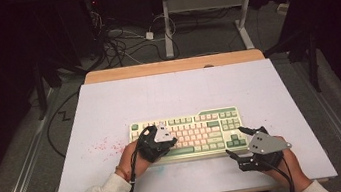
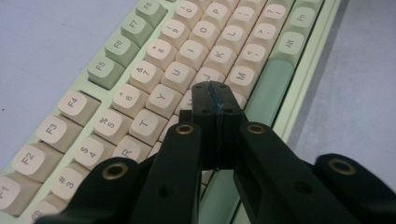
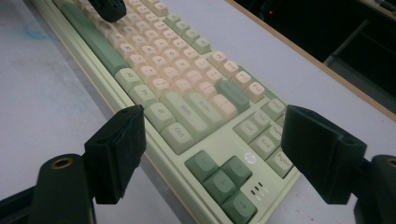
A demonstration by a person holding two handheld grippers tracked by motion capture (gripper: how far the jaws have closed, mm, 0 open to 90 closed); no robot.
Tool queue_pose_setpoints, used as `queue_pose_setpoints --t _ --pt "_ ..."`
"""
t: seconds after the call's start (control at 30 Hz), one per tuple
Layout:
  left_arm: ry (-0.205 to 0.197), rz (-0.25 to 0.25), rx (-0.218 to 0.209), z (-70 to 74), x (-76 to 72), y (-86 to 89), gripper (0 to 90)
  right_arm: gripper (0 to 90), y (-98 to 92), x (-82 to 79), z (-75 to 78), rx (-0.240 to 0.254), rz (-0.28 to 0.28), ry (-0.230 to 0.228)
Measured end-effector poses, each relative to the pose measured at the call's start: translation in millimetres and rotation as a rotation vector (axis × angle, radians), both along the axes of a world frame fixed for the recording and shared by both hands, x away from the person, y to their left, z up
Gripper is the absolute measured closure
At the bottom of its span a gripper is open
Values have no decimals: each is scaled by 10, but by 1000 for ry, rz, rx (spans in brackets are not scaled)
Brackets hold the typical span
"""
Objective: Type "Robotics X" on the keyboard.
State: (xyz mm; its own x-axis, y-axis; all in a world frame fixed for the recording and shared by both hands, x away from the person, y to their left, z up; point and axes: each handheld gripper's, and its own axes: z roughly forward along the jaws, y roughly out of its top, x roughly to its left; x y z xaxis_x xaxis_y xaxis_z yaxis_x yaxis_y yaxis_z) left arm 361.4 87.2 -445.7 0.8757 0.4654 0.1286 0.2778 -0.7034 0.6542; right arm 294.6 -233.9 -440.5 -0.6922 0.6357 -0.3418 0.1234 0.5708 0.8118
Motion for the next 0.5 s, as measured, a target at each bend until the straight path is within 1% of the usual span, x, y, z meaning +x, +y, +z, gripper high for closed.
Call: queue_pose_setpoints --t 0.07,0.17,0.27,0.3,0.33,0.5 --pt "1 -1 1 -10 3 -11 878 229 -5 -4 -1 0 -3 1" --pt "0 -5 42 -56 9 -45 878 229 -8 -3 -4 -8 -6 2" --pt "-14 -4 49 -52 3 -45 878 230 -1 -5 -8 -12 -6 5" --pt "-20 -3 40 -41 -6 -35 878 229 1 -6 -8 -13 -5 5" --pt "-25 -4 22 -14 -14 -14 878 229 3 -7 -7 -13 -5 5" --pt "-71 12 -5 84 -57 67 878 229 -1 1 4 -10 -7 1"
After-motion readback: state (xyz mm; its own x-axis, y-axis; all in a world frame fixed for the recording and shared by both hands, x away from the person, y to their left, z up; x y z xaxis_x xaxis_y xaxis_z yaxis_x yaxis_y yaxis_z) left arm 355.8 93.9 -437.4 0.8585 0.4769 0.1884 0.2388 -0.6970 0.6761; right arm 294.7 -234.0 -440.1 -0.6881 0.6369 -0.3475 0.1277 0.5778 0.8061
